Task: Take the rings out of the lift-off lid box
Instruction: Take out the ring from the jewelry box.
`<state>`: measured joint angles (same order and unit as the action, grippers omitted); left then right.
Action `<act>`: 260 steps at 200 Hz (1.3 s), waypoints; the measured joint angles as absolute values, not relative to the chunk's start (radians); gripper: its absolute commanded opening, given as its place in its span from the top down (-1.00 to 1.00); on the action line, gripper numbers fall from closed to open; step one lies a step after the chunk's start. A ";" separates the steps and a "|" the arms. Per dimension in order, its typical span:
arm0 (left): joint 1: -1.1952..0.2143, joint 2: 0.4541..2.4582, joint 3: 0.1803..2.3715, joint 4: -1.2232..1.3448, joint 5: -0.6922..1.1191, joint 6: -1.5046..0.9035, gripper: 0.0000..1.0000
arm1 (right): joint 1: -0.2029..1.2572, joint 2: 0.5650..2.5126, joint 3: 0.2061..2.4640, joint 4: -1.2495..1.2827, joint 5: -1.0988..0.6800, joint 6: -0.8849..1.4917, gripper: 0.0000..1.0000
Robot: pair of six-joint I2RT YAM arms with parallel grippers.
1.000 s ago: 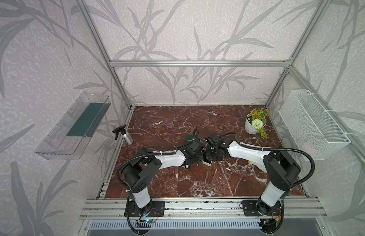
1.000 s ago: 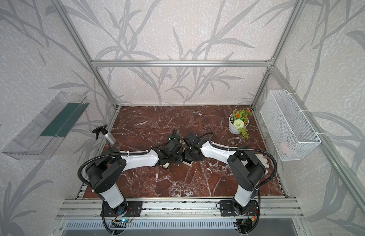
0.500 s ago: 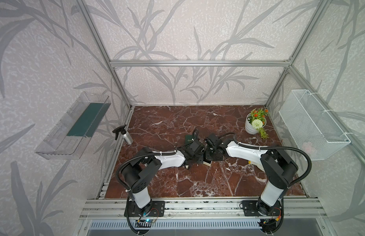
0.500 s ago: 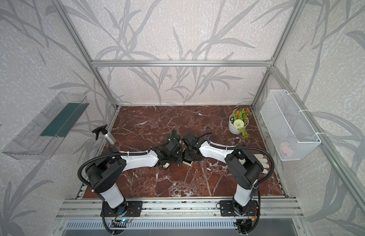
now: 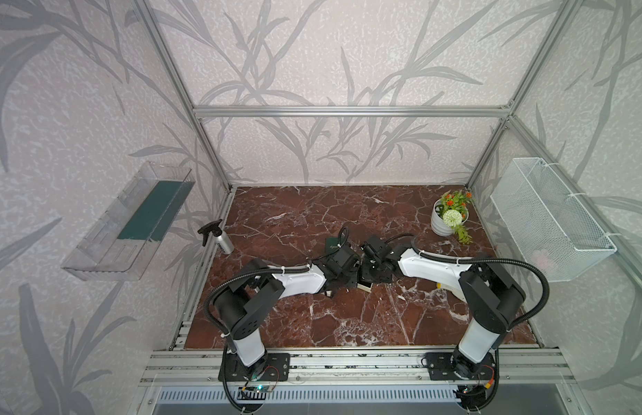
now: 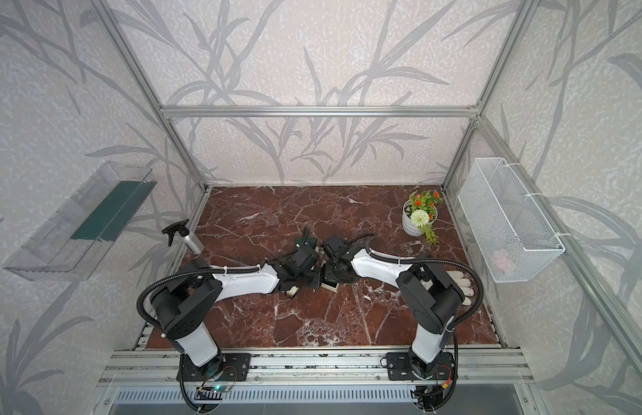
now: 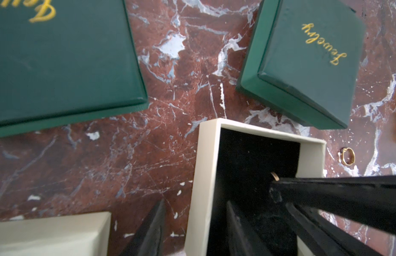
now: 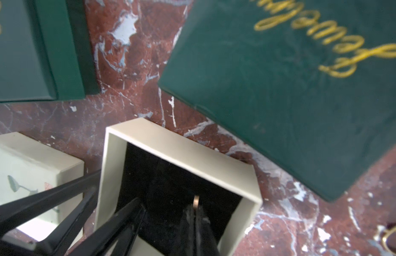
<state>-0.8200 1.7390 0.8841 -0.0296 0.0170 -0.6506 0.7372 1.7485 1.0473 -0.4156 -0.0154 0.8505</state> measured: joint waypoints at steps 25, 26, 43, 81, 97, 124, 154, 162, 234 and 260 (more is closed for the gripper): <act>-0.820 1.757 0.903 -0.026 0.018 -0.656 0.02 | 0.731 1.731 1.036 -0.409 -0.028 0.861 1.00; -0.820 1.757 0.904 -0.026 0.018 -0.656 0.02 | 0.731 1.729 1.036 -0.410 -0.028 0.861 1.00; -0.818 1.770 0.916 -0.018 0.021 -0.659 0.02 | 0.730 1.706 1.034 -0.409 -0.035 0.867 1.00; -0.815 1.780 0.923 -0.007 0.026 -0.666 0.02 | 0.717 1.667 1.013 -0.395 -0.051 0.881 1.00; -0.814 1.782 0.926 -0.006 0.028 -0.668 0.02 | 0.708 1.659 1.000 -0.384 -0.065 0.891 1.00; -0.813 1.787 0.930 -0.005 0.028 -0.672 0.03 | 0.693 1.645 0.985 -0.370 -0.090 0.904 1.00; -0.813 1.792 0.934 -0.002 0.029 -0.673 0.03 | 0.680 1.607 0.973 -0.360 -0.117 0.914 1.00; -0.812 1.795 0.936 0.001 0.030 -0.673 0.03 | 0.676 1.594 0.971 -0.357 -0.124 0.916 1.00; -0.811 1.794 0.938 0.004 0.031 -0.673 0.03 | 0.630 1.485 0.917 -0.343 -0.131 0.919 1.00; -0.811 1.768 0.914 -0.009 0.028 -0.672 0.03 | 0.578 1.411 0.848 -0.392 -0.080 0.910 1.00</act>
